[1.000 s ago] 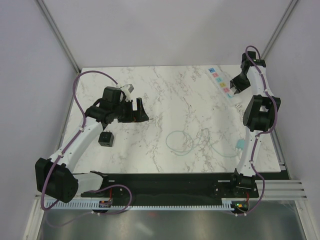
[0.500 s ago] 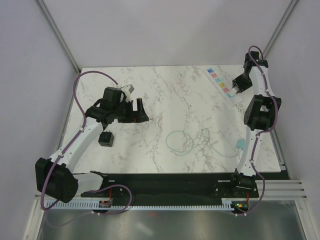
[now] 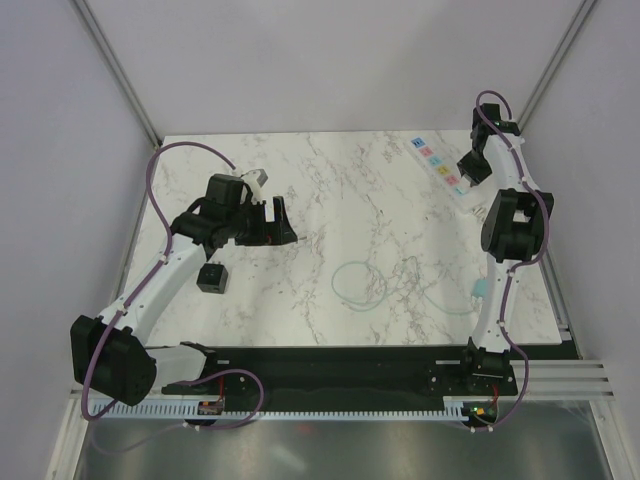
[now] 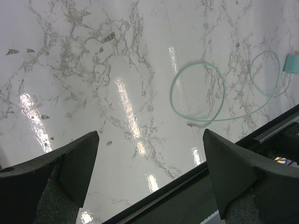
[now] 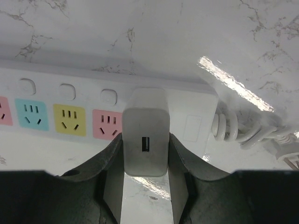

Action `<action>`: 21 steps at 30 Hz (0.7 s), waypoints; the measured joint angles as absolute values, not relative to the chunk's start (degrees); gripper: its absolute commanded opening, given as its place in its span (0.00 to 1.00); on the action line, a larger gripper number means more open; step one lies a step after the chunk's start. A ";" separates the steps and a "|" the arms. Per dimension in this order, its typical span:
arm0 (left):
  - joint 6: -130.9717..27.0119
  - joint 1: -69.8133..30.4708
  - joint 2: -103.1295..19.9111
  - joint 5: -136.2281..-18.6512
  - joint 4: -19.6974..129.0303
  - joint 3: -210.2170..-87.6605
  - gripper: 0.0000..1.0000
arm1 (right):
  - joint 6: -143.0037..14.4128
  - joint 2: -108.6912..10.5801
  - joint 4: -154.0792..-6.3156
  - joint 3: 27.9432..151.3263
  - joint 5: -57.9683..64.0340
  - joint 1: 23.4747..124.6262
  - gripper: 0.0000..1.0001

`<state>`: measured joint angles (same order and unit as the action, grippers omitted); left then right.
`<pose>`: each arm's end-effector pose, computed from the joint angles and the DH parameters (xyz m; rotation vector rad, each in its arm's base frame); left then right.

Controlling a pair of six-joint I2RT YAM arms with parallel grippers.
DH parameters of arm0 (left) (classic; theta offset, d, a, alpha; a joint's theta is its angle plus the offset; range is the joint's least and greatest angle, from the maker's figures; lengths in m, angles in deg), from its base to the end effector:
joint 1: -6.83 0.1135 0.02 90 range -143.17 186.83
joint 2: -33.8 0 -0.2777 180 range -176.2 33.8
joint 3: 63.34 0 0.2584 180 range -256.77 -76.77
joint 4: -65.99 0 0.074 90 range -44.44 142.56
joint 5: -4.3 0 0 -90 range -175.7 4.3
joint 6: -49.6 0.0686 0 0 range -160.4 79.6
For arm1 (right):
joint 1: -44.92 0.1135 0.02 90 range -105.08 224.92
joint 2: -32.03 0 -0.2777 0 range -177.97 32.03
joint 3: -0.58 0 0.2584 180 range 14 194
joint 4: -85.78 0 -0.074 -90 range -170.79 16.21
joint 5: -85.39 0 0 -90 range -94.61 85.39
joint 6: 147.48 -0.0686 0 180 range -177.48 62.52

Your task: Insert the plug

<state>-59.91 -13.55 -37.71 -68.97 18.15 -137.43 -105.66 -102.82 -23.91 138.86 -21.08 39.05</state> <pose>0.2635 -0.1189 0.2893 0.1647 2.4177 -0.6739 0.5239 -0.0734 0.1973 1.2787 2.3336 -0.1627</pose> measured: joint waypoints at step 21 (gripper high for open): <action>-59.91 -13.55 -36.51 -69.14 18.17 -137.32 1.00 | -102.23 -102.43 -29.88 133.33 -30.54 42.44 0.00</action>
